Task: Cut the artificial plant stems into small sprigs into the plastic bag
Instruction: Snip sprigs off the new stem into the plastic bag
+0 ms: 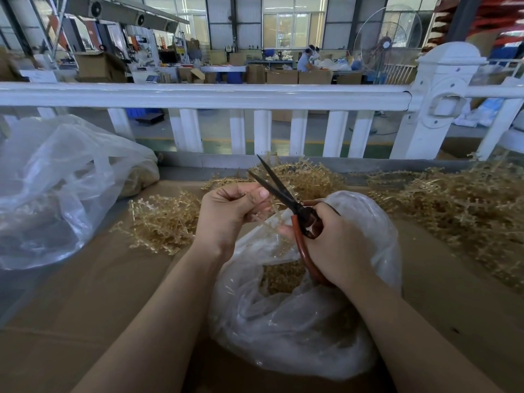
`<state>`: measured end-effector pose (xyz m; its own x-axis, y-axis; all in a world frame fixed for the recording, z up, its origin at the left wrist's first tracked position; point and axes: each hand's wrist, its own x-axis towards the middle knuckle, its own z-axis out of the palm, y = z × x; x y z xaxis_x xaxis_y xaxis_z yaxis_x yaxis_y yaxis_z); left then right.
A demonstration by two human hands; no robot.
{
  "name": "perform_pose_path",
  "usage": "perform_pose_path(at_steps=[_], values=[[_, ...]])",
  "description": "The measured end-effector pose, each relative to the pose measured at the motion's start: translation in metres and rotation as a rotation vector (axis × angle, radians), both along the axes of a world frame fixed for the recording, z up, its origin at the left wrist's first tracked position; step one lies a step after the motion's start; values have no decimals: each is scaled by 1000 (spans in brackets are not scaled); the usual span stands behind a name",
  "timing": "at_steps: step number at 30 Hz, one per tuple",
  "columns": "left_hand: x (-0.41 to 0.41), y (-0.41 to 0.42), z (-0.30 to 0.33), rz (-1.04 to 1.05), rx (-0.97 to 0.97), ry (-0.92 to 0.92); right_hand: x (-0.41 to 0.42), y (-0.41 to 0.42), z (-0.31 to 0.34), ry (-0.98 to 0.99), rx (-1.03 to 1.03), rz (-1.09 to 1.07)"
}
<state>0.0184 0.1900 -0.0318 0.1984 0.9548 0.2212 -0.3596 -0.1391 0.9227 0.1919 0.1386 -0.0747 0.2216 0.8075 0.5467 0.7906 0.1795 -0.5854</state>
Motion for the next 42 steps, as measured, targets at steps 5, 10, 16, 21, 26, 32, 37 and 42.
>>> perform_pose_path(at_steps=[5, 10, 16, 21, 26, 32, 37, 42], values=[[-2, 1, -1, -32, 39, -2, 1, 4, -3, -7, -46, 35], [-5, 3, -3, -39, 74, 26, 0, 3, -2, -8, -62, 36], [-8, 6, -4, -83, 61, -37, 0, 0, 2, 27, -83, 71], [-7, 7, -6, -58, 55, -44, 1, 2, 0, 14, -81, 50], [-8, 8, -6, -65, 60, -44, -1, -1, 2, -2, -68, 31], [-9, 9, -7, -64, 53, -49, -2, -2, 3, 36, -78, 77], [-9, 9, -7, -66, 51, -56, -2, -2, 4, 24, -91, 61], [-10, 9, -7, -51, 41, -49, -2, -2, 4, 20, -66, 57]])
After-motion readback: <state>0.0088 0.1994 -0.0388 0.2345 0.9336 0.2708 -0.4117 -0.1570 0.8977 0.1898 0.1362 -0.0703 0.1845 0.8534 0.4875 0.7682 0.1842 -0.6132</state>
